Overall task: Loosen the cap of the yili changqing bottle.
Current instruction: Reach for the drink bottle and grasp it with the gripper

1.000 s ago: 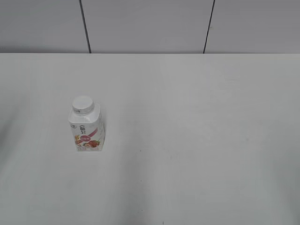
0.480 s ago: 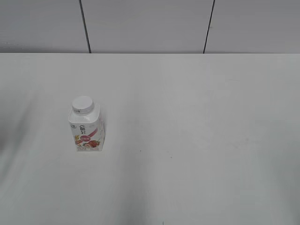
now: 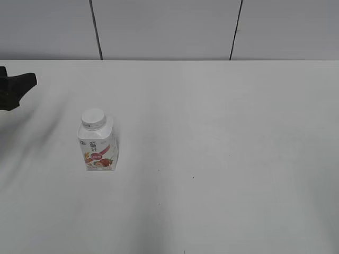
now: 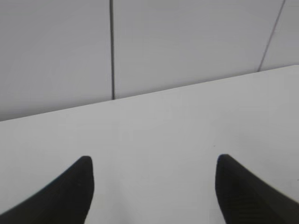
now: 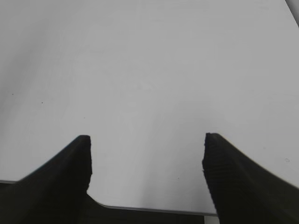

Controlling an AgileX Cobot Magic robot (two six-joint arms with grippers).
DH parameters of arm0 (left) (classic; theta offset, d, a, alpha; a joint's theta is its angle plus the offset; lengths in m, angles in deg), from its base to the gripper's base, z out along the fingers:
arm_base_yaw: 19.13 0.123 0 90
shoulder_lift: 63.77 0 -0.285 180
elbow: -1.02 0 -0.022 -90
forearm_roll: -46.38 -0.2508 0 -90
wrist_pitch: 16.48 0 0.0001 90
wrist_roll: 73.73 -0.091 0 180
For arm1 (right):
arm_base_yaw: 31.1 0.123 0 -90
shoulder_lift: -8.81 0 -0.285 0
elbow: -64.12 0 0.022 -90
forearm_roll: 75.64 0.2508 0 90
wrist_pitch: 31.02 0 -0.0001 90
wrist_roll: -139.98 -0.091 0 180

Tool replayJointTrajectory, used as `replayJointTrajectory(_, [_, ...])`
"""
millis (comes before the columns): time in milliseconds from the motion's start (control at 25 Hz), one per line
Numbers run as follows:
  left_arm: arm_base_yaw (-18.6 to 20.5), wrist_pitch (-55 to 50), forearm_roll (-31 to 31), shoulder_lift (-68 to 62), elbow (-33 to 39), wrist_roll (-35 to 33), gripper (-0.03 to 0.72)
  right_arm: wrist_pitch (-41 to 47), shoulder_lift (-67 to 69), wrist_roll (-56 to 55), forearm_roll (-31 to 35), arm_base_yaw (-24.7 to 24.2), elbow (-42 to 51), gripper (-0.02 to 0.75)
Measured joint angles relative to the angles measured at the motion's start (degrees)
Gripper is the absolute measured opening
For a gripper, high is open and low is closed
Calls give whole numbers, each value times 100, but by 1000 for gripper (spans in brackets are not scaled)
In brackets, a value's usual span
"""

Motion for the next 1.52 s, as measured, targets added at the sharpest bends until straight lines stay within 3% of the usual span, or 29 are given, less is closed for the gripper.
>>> replayJointTrajectory(200, [832,1197,-1831,-577,-795,1466,499,0,0,0,0,0,0,586])
replayJointTrajectory(280, [923,1300,-2539,-806,-1135,1908,498,0,0,0,0,0,0,586])
replayJointTrajectory(400, [865,1343,-3124,-1045,-1325,2111,483,-5,0,0,0,0,0,586])
replayJointTrajectory(600, [554,1168,-3544,-1259,-1354,2145,466,-5,0,0,0,0,0,586])
replayJointTrajectory(800, [160,888,-4147,-1300,-1354,1617,477,-5,0,0,0,0,0,586])
replayJointTrajectory(1000, [50,553,-4468,-1300,-1354,1427,504,-5,0,0,0,0,0,586])
replayJointTrajectory(1240, [-33,666,-4497,-1300,-1354,1376,506,-5,0,0,0,0,0,586])
replayJointTrajectory(1520, [-563,604,-4370,-1300,-1354,1364,531,-5,0,0,0,0,0,586])
